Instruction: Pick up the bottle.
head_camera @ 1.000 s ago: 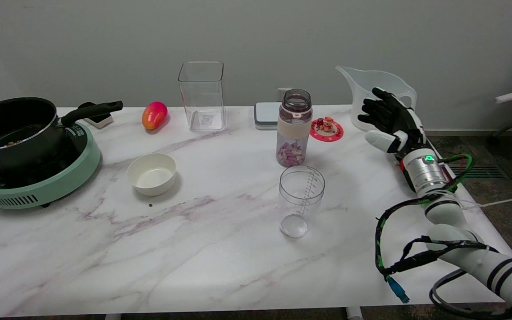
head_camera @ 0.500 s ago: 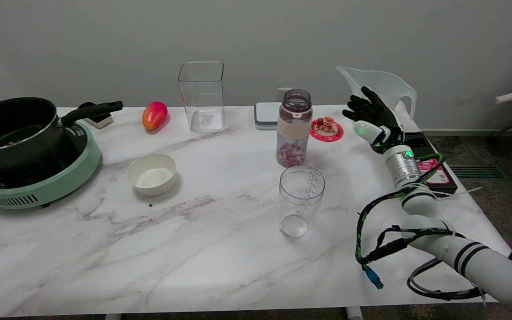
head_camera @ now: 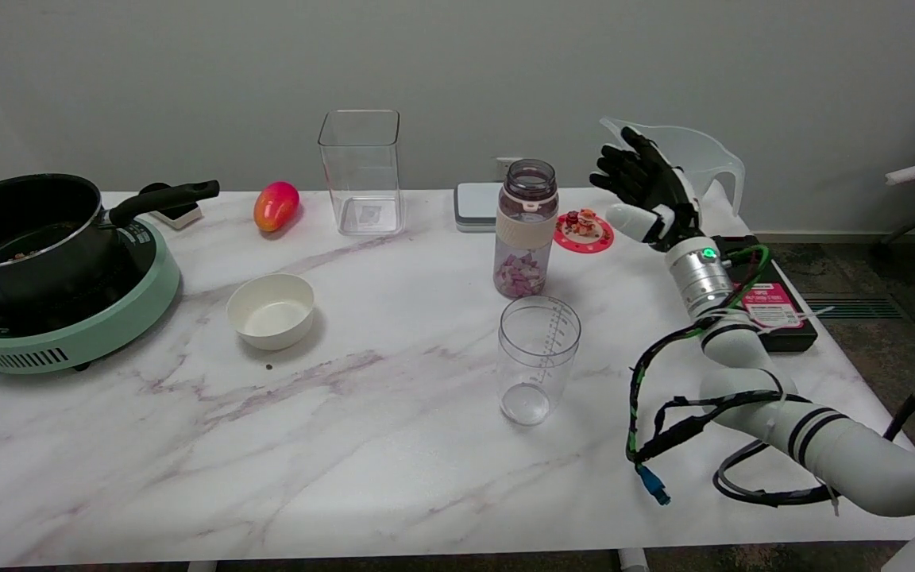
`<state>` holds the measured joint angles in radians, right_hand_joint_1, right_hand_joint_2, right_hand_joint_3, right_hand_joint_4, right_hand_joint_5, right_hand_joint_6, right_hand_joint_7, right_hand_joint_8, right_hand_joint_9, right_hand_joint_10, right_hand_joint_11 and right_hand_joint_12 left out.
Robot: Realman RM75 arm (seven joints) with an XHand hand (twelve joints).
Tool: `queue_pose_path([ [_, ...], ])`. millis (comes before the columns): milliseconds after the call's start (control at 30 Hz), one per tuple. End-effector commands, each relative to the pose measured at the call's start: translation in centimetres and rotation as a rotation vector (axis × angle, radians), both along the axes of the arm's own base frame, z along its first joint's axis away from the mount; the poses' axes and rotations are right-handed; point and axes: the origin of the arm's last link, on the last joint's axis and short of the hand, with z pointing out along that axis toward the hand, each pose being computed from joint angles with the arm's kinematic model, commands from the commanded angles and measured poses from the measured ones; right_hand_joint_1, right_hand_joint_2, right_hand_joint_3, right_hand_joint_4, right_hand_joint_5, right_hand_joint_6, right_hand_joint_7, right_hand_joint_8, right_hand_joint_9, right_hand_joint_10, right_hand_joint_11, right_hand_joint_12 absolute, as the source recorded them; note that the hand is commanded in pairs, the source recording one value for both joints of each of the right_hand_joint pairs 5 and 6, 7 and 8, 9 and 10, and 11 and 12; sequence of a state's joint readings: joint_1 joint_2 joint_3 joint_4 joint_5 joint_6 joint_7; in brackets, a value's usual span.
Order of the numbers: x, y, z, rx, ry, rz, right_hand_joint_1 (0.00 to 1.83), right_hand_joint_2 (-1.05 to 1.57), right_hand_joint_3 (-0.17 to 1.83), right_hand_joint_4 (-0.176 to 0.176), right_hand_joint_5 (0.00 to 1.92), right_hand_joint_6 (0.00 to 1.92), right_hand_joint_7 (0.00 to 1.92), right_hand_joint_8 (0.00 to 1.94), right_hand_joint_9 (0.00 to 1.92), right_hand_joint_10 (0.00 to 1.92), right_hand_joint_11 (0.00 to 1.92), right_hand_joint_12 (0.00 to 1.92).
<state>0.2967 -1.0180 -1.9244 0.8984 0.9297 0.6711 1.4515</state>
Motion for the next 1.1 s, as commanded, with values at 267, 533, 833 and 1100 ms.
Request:
queue_pose_path([
  [267, 0.8, -1.7, -3.2, 0.154, 0.299, 0.009, 1.26, -0.88, 1.16, 0.0, 0.2, 0.2, 0.46, 0.46, 0.46, 0.46, 0.53, 0.53],
  [533, 0.2, -0.8, -0.9, 0.122, 0.354, -0.022, 1.21, -1.05, 0.88, 0.0, 0.11, 0.11, 0.45, 0.45, 0.44, 0.44, 0.49, 0.49],
  [833, -1.9, -1.6, 0.4, 0.1, 0.424, -0.125, 1.19, -1.05, 0.93, 0.0, 0.07, 0.07, 0.41, 0.41, 0.4, 0.4, 0.46, 0.46],
  [1100, -3.4, -2.1, -0.5, 0.114, 0.379, -0.184, 1.18, -1.05, 0.92, 0.0, 0.07, 0.07, 0.39, 0.39, 0.37, 0.37, 0.43, 0.43],
])
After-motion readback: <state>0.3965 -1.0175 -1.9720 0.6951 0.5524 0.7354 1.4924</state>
